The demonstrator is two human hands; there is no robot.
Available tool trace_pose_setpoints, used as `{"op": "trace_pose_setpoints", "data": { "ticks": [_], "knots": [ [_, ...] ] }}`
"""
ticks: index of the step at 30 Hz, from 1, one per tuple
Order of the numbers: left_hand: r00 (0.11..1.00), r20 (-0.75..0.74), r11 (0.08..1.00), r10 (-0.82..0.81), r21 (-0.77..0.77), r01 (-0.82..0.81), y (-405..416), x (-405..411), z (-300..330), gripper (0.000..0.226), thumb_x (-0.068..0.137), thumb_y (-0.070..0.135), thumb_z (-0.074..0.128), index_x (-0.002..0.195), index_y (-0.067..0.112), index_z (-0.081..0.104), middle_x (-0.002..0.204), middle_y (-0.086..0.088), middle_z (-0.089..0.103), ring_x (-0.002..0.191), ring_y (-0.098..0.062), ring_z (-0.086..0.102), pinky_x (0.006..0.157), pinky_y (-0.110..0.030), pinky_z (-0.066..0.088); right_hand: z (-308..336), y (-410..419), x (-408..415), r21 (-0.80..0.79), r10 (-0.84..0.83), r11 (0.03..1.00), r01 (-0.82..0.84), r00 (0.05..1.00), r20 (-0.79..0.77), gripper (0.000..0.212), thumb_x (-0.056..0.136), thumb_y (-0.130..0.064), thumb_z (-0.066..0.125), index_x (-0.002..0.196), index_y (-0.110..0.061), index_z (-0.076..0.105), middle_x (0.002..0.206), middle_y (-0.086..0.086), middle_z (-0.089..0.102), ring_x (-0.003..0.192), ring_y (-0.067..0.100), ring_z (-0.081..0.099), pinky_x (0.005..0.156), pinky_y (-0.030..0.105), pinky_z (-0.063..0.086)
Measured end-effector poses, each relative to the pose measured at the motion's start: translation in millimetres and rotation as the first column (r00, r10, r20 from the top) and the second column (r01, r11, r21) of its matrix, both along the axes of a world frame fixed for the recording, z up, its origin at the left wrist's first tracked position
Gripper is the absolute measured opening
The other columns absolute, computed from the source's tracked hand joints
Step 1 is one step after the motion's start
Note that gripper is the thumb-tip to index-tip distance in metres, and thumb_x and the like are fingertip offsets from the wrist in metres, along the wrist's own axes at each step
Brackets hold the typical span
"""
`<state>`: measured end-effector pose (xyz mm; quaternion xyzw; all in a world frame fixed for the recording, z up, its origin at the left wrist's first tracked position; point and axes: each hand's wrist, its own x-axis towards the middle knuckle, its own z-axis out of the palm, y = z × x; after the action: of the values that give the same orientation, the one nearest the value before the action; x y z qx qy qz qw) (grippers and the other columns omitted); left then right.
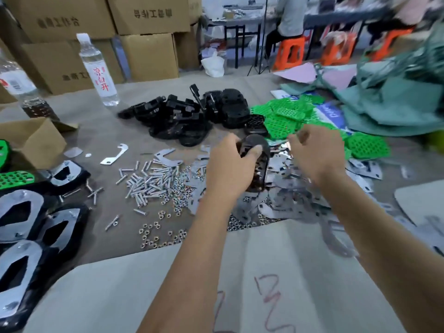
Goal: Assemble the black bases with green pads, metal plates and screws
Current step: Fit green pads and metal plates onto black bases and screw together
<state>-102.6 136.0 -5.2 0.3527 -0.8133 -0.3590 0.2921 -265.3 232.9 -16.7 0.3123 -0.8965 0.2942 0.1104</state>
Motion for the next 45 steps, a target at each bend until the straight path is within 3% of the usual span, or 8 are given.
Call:
{"op": "trace_pose_setpoints", "data": {
  "ticks": [3, 7, 13, 16, 23, 34, 39, 45],
  "knots": [
    [0.977, -0.209, 0.861, 0.031, 0.503, 0.081, 24.6, -21.6, -2.2, 0.024, 0.092, 0.033, 0.074, 0.085, 0.016, 0.059, 0.085, -0.001, 0.064, 0.082, -0.022, 0.063, 0.067, -0.032, 0.044, -9.2, 27.3, -34.2, 0.322, -0.264, 0.911, 0.258, 0.964, -0.026, 0.051, 0.097, -0.053, 0.062, 0.122, -0.008, 0.063, 0.129, 0.028, 0.058, 0.125, 0.045, 0.049, 0.101, 0.05, 0.043],
    [0.948, -0.284, 0.663, 0.142, 0.738, 0.122, 41.2, -32.0, -9.1, 0.012, 0.094, 0.025, 0.071, 0.085, 0.018, 0.066, 0.083, -0.001, 0.071, 0.076, -0.019, 0.069, 0.066, -0.029, 0.056, -8.7, 35.6, -49.3, 0.349, -0.174, 0.92, 0.18, 0.984, -0.048, 0.052, 0.099, -0.052, 0.063, 0.117, -0.003, 0.065, 0.112, 0.028, 0.068, 0.112, 0.043, 0.061, 0.094, 0.045, 0.048],
    [0.913, -0.29, 0.59, 0.289, 0.805, 0.069, 30.8, -12.8, -10.6, 0.007, 0.096, 0.019, 0.063, 0.093, 0.012, 0.063, 0.088, -0.01, 0.069, 0.082, -0.029, 0.069, 0.063, -0.04, 0.062, 16.7, 33.3, -12.1, -0.31, 0.023, 0.949, 0.048, 0.975, 0.219, 0.031, 0.108, -0.024, 0.053, 0.12, 0.003, 0.062, 0.101, 0.025, 0.069, 0.072, 0.039, 0.064, 0.065, 0.038, 0.044],
    [0.864, -0.35, 0.584, 0.362, 0.808, 0.082, 22.3, 13.6, -9.3, 0.01, 0.093, 0.01, 0.06, 0.1, 0.004, 0.064, 0.092, -0.016, 0.069, 0.082, -0.03, 0.07, 0.054, -0.035, 0.06, 23.7, 23.1, 45.5, -0.661, 0.503, 0.751, 0.007, 0.642, 0.579, 0.014, 0.108, -0.02, 0.057, 0.112, -0.008, 0.061, 0.08, 0.011, 0.068, 0.044, 0.022, 0.06, 0.044, 0.031, 0.053],
    [0.795, -0.483, 0.698, 0.368, 0.708, 0.108, 10.8, 96.3, -10.5, 0.03, 0.09, -0.008, 0.047, 0.112, 0.009, 0.058, 0.098, -0.016, 0.068, 0.073, -0.025, 0.07, 0.049, -0.034, 0.056, -9.3, -1.5, 130.6, -0.582, 0.652, 0.754, -0.304, 0.452, 0.609, 0.011, 0.105, -0.02, 0.061, 0.111, -0.029, 0.062, 0.103, 0.015, 0.063, 0.05, 0.01, 0.054, 0.043, 0.024, 0.043],
    [0.734, -0.489, 0.625, 0.471, 0.772, 0.113, -0.6, 115.4, -21.5, 0.029, 0.102, 0.007, 0.051, 0.128, -0.003, 0.06, 0.11, -0.024, 0.069, 0.088, -0.03, 0.07, 0.056, -0.037, 0.061, -26.8, -14.5, 143.9, -0.605, 0.727, 0.679, -0.415, 0.491, 0.48, 0.016, 0.102, -0.021, 0.067, 0.108, -0.036, 0.065, 0.095, 0.012, 0.072, 0.064, 0.014, 0.057, 0.052, 0.027, 0.045],
    [0.779, -0.491, 0.715, 0.39, 0.695, 0.08, -2.7, 118.6, -26.0, 0.041, 0.098, 0.008, 0.061, 0.072, 0.033, 0.08, 0.076, 0.001, 0.077, 0.078, -0.023, 0.077, 0.063, -0.04, 0.065, -29.0, -14.1, 140.7, -0.629, 0.715, 0.683, -0.371, 0.515, 0.473, 0.013, 0.098, -0.022, 0.071, 0.104, -0.031, 0.063, 0.085, 0.005, 0.079, 0.052, 0.01, 0.056, 0.046, 0.024, 0.042],
    [0.789, -0.467, 0.734, 0.4, 0.679, 0.03, -2.5, 119.9, -28.5, 0.018, 0.096, 0.007, 0.065, 0.083, 0.018, 0.07, 0.092, -0.015, 0.075, 0.092, -0.034, 0.075, 0.058, -0.038, 0.063, -32.3, -15.7, 143.0, -0.622, 0.72, 0.674, -0.398, 0.539, 0.436, 0.017, 0.096, -0.027, 0.075, 0.106, -0.035, 0.065, 0.085, 0.012, 0.078, 0.063, 0.024, 0.057, 0.057, 0.038, 0.044]
  ]
}}
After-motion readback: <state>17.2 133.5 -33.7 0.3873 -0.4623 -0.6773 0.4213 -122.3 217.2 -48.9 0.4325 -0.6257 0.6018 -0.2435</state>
